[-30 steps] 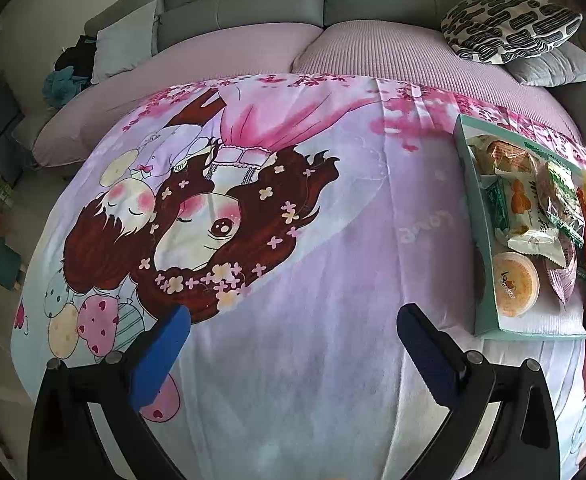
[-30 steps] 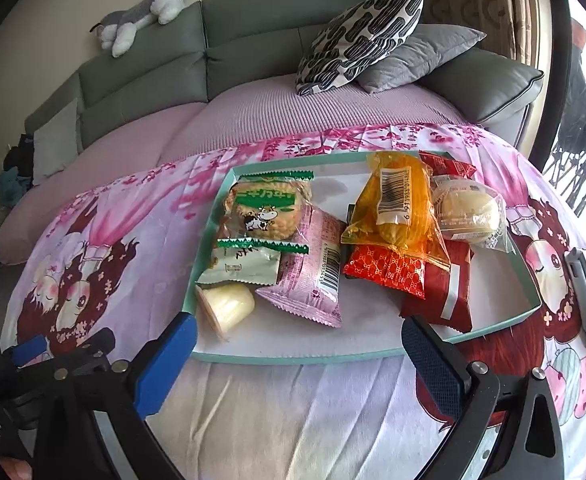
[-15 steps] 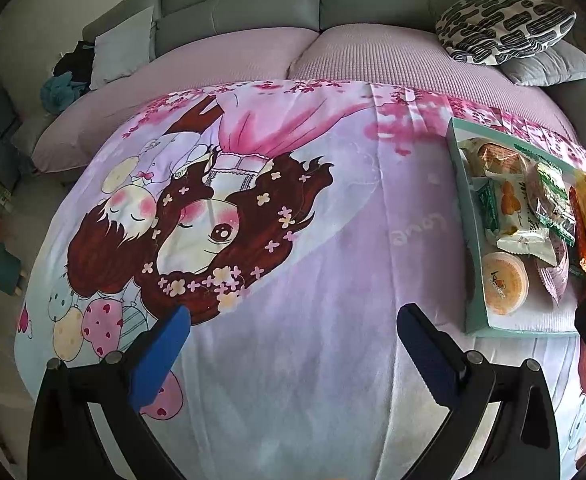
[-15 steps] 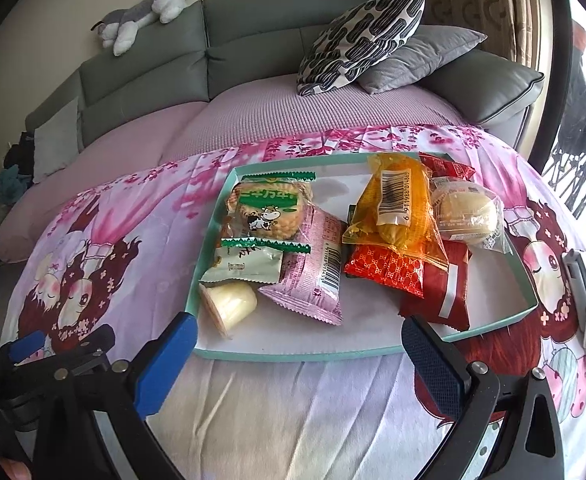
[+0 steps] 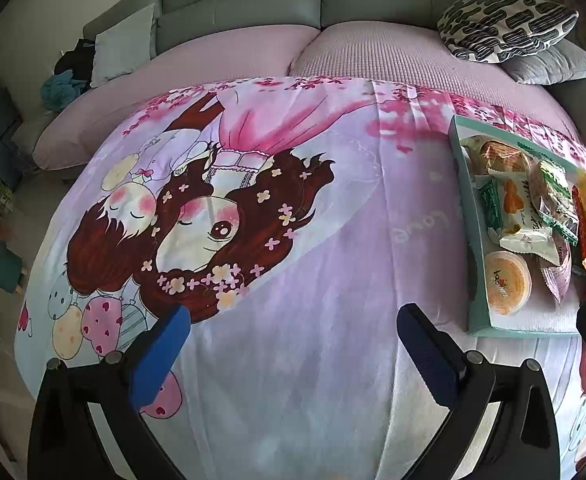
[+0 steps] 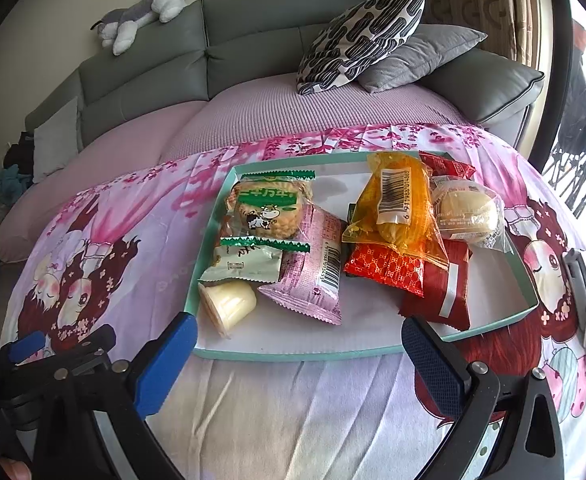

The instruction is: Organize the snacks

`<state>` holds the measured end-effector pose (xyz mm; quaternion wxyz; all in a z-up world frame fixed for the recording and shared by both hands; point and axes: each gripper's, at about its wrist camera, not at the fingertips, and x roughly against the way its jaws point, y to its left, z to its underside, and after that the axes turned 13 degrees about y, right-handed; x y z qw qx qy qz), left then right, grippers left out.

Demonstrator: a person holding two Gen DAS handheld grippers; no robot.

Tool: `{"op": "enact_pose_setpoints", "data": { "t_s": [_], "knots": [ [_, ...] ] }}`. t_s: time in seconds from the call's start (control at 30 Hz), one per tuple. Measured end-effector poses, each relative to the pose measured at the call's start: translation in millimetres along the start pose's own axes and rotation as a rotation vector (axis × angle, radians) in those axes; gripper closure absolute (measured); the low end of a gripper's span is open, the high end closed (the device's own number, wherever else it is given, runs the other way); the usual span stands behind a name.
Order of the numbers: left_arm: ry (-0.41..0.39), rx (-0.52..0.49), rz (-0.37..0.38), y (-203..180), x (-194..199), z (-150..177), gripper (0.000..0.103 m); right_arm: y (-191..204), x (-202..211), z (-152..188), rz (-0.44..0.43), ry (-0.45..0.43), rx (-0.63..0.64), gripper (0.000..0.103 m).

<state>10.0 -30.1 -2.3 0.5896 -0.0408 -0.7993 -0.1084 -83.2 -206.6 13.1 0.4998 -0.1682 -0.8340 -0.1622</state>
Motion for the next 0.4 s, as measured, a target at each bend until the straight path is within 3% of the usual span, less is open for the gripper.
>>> {"op": "enact_pose_setpoints", "data": {
  "t_s": [0.4],
  "knots": [
    [-0.032,0.018,0.013,2.6,5.2,-0.6,0.0,0.0,-0.5,-0.4,-0.001,0.002,0.001,0.0]
  ]
}}
